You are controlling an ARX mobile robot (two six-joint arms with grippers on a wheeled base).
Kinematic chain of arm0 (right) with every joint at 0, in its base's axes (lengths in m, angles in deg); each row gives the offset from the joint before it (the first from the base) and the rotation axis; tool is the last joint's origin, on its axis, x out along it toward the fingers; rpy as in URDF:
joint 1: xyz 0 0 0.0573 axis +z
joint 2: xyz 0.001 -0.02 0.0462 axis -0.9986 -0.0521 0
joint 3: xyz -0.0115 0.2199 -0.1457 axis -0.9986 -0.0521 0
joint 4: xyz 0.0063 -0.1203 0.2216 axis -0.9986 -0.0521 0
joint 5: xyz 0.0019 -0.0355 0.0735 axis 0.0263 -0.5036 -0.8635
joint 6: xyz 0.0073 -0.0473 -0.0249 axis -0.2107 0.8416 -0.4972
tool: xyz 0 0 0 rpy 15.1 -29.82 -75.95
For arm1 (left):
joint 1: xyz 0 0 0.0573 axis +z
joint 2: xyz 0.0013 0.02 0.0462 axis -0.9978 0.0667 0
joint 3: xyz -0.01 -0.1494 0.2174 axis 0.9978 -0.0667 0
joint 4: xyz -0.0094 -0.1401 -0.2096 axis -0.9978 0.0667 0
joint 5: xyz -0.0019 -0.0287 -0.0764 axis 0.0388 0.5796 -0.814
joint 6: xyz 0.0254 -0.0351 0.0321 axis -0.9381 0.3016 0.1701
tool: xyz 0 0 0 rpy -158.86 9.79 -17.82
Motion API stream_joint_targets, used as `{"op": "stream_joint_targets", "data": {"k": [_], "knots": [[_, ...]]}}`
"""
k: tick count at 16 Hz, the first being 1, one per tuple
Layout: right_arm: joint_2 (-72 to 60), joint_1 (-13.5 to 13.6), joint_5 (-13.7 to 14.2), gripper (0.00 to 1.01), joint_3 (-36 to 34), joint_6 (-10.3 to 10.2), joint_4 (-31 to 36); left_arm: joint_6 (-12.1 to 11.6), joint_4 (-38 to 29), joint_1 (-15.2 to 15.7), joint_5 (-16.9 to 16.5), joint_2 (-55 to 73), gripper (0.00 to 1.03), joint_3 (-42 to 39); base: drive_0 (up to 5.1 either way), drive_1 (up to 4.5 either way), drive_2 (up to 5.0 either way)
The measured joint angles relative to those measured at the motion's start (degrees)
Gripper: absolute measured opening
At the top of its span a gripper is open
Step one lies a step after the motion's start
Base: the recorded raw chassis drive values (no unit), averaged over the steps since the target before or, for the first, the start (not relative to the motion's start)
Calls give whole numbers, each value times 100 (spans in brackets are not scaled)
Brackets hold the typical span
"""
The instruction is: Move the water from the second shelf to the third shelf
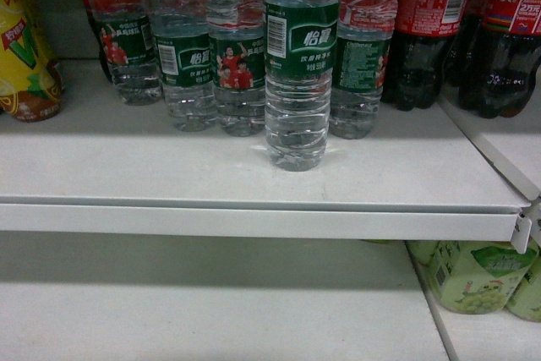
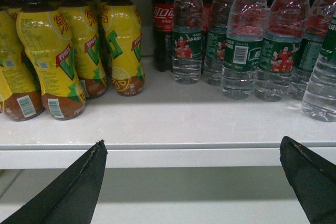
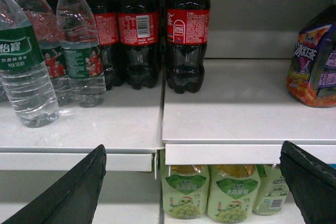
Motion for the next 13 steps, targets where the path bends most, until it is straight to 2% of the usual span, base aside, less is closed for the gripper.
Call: {"op": "stream_joint_targets", "data": {"k": [7, 8, 9, 10, 11, 13], "knots": [[-2, 0, 2, 98, 0, 0, -7, 0, 0, 0, 0, 0, 98, 0, 0, 0, 0], [-391, 195, 422, 98, 304, -334, -925, 2, 0, 0, 4, 0, 98, 0, 0, 0, 0], [-1001, 142, 457, 98, 562, -616, -1263, 0, -2, 0, -2, 0, 98, 0, 0, 0, 0], [-1360, -50, 376, 98, 691, -713, -960, 0, 0, 0, 4, 0, 98, 0, 0, 0, 0], [-1749, -190, 214, 98, 940, -721, -452, 0, -2, 0, 2, 0, 98, 0, 0, 0, 0], [-2793, -160, 105, 98, 1469, -590, 518, 0, 0, 0, 2, 0, 98, 0, 0, 0, 0]]}}
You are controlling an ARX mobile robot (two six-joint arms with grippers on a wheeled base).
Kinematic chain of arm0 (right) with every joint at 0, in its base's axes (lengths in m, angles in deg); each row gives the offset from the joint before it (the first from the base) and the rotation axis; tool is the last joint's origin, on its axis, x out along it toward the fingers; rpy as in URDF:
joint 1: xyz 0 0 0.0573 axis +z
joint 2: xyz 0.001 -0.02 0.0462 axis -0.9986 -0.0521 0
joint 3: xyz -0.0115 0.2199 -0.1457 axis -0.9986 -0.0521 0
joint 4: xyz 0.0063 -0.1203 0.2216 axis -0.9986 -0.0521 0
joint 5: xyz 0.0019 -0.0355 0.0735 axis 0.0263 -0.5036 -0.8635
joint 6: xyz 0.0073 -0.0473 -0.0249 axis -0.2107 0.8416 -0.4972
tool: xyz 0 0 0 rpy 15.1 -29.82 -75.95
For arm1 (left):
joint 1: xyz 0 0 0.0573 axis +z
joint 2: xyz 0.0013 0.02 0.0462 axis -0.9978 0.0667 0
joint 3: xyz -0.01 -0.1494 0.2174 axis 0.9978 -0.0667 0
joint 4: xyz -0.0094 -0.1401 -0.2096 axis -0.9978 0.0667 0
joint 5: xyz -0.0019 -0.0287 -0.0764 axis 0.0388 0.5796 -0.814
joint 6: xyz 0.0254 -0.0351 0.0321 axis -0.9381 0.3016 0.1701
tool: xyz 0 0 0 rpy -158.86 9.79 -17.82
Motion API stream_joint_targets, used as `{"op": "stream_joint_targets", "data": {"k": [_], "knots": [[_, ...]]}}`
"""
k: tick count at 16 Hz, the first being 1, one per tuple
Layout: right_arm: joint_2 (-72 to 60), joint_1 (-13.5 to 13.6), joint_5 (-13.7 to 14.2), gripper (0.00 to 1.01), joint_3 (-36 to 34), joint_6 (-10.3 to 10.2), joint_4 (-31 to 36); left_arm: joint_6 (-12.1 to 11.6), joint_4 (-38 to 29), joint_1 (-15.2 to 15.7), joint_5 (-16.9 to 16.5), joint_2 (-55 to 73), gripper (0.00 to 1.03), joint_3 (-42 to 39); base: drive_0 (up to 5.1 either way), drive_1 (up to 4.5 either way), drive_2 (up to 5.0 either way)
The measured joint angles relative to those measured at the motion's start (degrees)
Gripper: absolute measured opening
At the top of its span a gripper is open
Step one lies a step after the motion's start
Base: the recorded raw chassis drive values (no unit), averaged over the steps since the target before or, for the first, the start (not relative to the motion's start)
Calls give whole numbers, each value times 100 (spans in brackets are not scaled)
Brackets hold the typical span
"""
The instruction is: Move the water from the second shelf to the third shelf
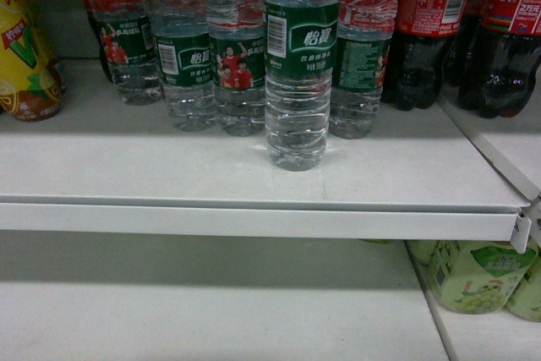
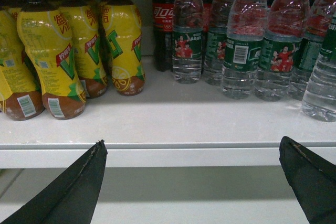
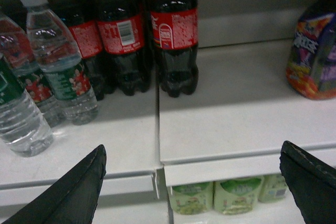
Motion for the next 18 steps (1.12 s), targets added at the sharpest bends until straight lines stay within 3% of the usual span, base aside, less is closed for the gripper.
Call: {"op": "stream_joint_targets", "data": {"k": [3, 11, 14, 18], "knots": [[-1368, 448, 33, 98, 752, 258, 1005, 0, -2, 0, 0, 0, 98, 0, 0, 0, 0], [-2468, 1104, 199, 98, 1058, 439, 1707, 0, 0, 0, 0, 0, 98, 0, 0, 0, 0], [-3410, 1810, 433, 98, 774, 667, 2420, 0, -2, 0, 0, 0, 98, 0, 0, 0, 0], [-4594, 2516, 525, 98, 791, 688, 3189, 0, -2, 0, 0, 0, 98, 0, 0, 0, 0]]}}
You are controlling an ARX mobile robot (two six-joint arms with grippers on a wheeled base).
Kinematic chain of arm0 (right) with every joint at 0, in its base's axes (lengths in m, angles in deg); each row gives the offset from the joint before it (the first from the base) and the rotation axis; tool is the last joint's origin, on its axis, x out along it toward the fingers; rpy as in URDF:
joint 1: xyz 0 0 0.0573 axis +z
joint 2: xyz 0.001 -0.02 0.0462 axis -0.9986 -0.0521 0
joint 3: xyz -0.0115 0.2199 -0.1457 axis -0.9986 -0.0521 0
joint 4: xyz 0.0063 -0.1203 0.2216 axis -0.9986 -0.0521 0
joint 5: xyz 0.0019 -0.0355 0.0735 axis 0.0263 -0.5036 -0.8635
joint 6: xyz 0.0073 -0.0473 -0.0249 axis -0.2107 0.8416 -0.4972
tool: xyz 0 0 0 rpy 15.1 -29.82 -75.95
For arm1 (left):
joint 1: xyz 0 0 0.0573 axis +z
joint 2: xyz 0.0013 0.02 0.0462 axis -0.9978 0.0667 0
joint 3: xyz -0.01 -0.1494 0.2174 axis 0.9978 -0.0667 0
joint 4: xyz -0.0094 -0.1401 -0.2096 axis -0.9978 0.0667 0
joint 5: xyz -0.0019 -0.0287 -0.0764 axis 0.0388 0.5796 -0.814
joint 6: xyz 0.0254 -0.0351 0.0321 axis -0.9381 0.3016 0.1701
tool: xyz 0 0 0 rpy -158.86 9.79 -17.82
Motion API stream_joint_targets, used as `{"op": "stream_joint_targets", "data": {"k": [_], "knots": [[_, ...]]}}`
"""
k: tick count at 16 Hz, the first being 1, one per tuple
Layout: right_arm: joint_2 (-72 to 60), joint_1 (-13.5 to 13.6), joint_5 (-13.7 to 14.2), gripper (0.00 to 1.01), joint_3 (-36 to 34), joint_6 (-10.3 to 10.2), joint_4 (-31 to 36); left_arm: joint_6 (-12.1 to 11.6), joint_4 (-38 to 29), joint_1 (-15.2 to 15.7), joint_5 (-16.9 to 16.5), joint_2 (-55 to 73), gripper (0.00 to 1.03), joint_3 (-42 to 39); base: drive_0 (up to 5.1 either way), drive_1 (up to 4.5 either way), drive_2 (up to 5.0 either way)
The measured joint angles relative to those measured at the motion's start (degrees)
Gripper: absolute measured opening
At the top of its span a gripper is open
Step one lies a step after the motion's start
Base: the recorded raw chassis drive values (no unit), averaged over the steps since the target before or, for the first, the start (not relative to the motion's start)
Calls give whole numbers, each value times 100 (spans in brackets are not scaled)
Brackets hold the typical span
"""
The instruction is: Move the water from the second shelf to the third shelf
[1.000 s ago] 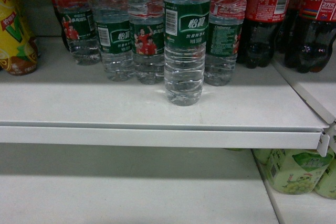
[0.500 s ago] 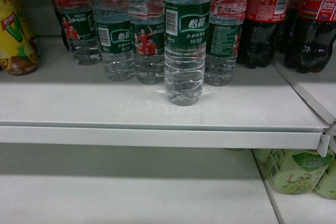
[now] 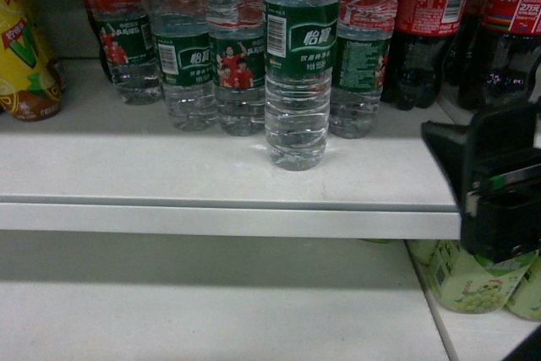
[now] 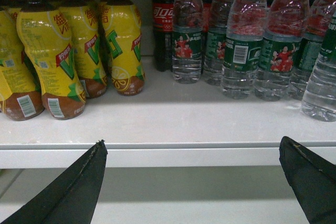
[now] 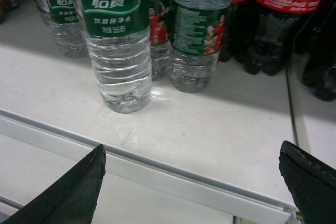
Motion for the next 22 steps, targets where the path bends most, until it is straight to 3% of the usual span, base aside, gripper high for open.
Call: {"op": "stream_joint_targets", "data": {"k": [5, 9, 12, 18, 22], "knots": [[-822, 391, -212, 98, 822, -315, 188, 0, 0, 0, 0, 0, 98, 0, 0, 0, 0], [-1370, 651, -518, 98, 1375, -756, 308, 0, 2, 0, 0, 0, 98, 0, 0, 0, 0], [-1718, 754, -525, 98, 1860, -789, 278, 0, 0, 0, 0, 0, 98, 0, 0, 0, 0], [-2260, 745, -26, 98, 2387, -726, 214, 0, 0, 0, 0, 0, 98, 0, 0, 0, 0], [-2439, 745, 66, 98, 2524, -697, 227, 0, 2, 0, 0, 0, 98, 0, 0, 0, 0]]}}
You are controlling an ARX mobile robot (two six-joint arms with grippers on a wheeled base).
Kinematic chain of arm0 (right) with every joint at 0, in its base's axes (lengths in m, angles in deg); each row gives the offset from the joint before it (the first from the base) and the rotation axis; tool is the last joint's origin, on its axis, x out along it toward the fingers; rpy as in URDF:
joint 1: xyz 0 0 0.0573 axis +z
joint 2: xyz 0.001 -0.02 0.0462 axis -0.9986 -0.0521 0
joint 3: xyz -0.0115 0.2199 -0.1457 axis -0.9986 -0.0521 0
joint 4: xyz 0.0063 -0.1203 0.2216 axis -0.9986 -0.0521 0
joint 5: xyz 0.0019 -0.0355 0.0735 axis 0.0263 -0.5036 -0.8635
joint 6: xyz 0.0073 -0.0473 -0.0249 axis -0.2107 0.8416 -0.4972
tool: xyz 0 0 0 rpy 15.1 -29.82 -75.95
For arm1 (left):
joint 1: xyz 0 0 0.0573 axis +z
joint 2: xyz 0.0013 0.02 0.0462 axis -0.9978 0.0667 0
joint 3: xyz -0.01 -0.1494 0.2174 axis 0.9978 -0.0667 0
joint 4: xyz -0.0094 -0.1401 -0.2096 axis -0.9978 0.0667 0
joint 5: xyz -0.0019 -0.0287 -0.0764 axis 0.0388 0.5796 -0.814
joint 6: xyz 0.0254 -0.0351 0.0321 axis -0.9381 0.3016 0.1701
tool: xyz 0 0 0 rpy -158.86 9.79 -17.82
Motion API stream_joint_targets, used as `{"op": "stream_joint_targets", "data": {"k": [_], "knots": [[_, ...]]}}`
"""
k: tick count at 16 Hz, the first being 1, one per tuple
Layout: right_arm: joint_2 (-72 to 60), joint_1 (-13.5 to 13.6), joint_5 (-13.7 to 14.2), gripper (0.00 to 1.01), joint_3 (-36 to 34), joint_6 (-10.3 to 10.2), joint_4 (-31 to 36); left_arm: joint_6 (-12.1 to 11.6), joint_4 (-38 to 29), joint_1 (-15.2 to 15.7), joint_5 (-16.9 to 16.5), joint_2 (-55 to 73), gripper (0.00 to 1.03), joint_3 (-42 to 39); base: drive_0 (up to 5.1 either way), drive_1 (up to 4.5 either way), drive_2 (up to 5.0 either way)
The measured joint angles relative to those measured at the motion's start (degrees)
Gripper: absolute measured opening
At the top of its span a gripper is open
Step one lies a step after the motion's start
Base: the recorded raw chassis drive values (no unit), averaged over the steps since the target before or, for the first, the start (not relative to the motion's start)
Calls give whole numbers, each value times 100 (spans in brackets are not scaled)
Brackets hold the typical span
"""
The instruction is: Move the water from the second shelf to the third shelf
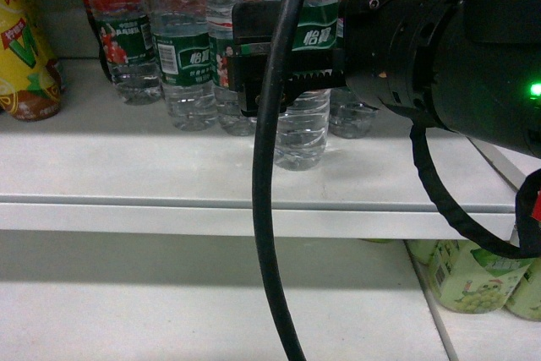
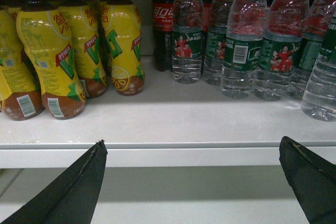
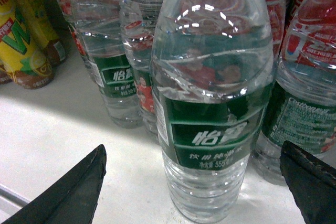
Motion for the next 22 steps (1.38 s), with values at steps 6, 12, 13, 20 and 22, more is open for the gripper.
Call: {"op": "stream_joint_targets", "data": {"k": [6, 12, 13, 20, 22], "knots": [[-446, -2, 120, 98, 417, 0, 46, 0, -2, 0, 0, 0, 98, 0, 0, 0, 0], [-828, 37, 358, 98, 1010, -2, -63, 0, 0, 0, 0, 0, 98, 0, 0, 0, 0], [-929, 42, 411, 98, 1196, -9, -157, 0, 0, 0, 0, 0, 98, 0, 0, 0, 0], [-1108, 87, 713, 94, 1405, -310, -420, 0, 0, 0, 0, 0, 98, 0, 0, 0, 0], [-1115, 114, 791, 74, 1410, -356, -417, 0, 0, 0, 0, 0, 98, 0, 0, 0, 0]]}}
